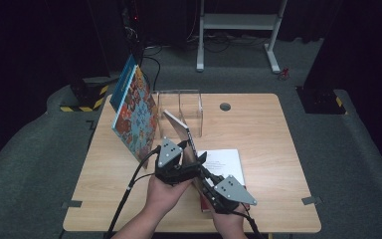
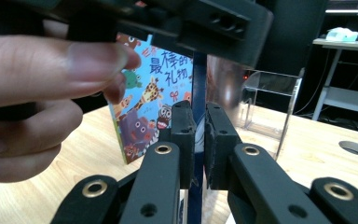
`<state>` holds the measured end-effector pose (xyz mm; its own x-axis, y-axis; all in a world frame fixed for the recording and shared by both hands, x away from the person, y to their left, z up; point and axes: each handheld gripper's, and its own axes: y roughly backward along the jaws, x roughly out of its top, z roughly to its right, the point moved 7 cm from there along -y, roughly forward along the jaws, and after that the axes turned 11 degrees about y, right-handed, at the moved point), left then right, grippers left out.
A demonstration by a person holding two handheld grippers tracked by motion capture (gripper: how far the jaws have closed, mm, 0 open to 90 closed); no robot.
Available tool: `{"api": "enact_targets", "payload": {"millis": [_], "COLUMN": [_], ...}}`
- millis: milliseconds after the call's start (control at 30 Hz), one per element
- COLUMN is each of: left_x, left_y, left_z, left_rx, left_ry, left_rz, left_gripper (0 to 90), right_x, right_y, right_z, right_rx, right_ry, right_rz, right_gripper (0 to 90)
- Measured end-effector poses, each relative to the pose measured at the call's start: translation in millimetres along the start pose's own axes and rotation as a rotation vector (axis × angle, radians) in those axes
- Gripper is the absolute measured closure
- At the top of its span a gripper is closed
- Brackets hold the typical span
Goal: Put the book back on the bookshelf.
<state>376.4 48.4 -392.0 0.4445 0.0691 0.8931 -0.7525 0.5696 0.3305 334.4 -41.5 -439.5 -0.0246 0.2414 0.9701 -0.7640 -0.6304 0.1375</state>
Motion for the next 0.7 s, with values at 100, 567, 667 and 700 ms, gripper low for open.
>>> {"api": "enact_targets", "payload": {"millis": [100,567,667,700], "left_x": [-1.6,-2.2,-2.5,-2.7], "left_y": [2.2,8.6,10.0,10.1], "left_z": [-4.2,-9.7,-11.3,-11.8], "left_rx": [0.019,0.044,0.061,0.069], "left_ry": [0.008,0.0,-0.007,-0.013], "left_rz": [0.022,0.049,0.06,0.06], "left_gripper": [32.2,52.2,60.2,61.5], "right_x": [-2.6,-2.0,-2.1,-2.2], "right_y": [-2.9,-7.9,-8.8,-9.2], "right_z": [-6.2,-20.6,-25.1,-25.4], "right_rx": [0.003,0.016,0.03,0.03], "right_ry": [0.028,0.076,0.086,0.091], "right_rz": [-0.014,-0.01,-0.005,-0.004], "right_gripper": [84.0,81.4,79.4,79.1]}}
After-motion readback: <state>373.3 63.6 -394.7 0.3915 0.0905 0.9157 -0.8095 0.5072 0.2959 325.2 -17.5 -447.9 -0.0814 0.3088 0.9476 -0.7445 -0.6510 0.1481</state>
